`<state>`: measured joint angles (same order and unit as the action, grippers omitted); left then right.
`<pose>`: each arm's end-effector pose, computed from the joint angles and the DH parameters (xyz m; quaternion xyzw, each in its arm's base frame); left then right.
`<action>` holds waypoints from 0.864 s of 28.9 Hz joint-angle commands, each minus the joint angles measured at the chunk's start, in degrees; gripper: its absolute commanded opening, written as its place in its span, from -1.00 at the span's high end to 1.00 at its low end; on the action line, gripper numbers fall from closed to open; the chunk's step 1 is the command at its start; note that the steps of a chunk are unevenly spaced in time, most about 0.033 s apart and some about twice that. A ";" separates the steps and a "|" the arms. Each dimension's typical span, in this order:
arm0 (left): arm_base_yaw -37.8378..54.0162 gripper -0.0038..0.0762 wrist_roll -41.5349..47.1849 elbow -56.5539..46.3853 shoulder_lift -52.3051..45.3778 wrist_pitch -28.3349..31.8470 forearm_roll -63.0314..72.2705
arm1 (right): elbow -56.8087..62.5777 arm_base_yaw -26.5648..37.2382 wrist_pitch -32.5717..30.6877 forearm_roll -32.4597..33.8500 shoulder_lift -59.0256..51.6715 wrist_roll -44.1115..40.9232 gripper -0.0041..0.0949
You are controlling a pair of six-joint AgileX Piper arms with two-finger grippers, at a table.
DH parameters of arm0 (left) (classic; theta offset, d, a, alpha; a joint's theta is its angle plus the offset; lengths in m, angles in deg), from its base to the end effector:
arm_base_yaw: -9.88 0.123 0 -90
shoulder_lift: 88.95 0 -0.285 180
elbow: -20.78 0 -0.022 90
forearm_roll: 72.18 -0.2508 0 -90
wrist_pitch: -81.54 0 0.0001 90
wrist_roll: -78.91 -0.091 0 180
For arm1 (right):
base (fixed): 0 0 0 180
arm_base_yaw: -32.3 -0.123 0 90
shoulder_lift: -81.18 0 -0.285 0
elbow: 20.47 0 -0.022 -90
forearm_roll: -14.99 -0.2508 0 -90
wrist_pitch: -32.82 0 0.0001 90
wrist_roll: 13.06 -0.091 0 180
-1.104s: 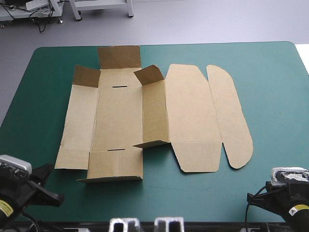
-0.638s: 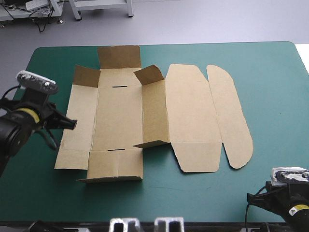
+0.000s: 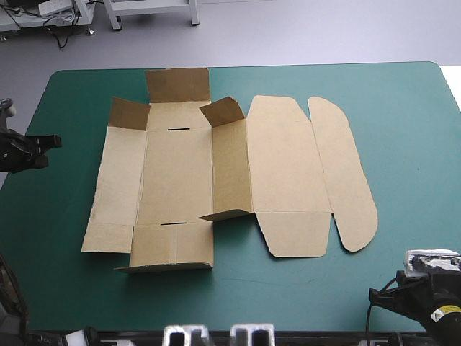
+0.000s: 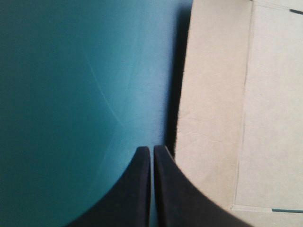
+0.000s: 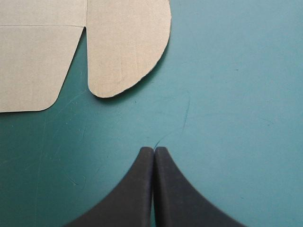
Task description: Fold the box
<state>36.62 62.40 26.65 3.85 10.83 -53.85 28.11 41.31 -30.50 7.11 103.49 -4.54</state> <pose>0.2778 0.1097 0.3632 -0.1087 0.9626 -0.0760 0.2361 0.0324 0.0062 0.2713 0.0085 0.9190 0.0086 0.3940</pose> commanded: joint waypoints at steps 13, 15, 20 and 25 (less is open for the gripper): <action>0.48 -0.36 0.97 1.37 6.46 -2.89 3.93 | -1.23 -0.10 3.21 -0.39 0.60 -0.06 0.96; 0.48 -0.34 0.86 0.10 7.28 -2.89 3.93 | -1.23 -0.10 3.21 -0.39 0.60 -0.06 0.96; 0.48 -0.30 -3.78 -5.56 9.57 -2.62 7.15 | -1.23 -0.10 3.21 -0.39 0.60 -0.06 0.96; 0.48 -0.26 -10.48 -12.74 10.92 -0.11 13.43 | -1.23 -0.10 3.11 -0.42 0.60 -0.06 0.96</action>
<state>37.09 55.68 15.69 16.67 11.80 -46.65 28.11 41.31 -30.45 7.15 103.49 -4.77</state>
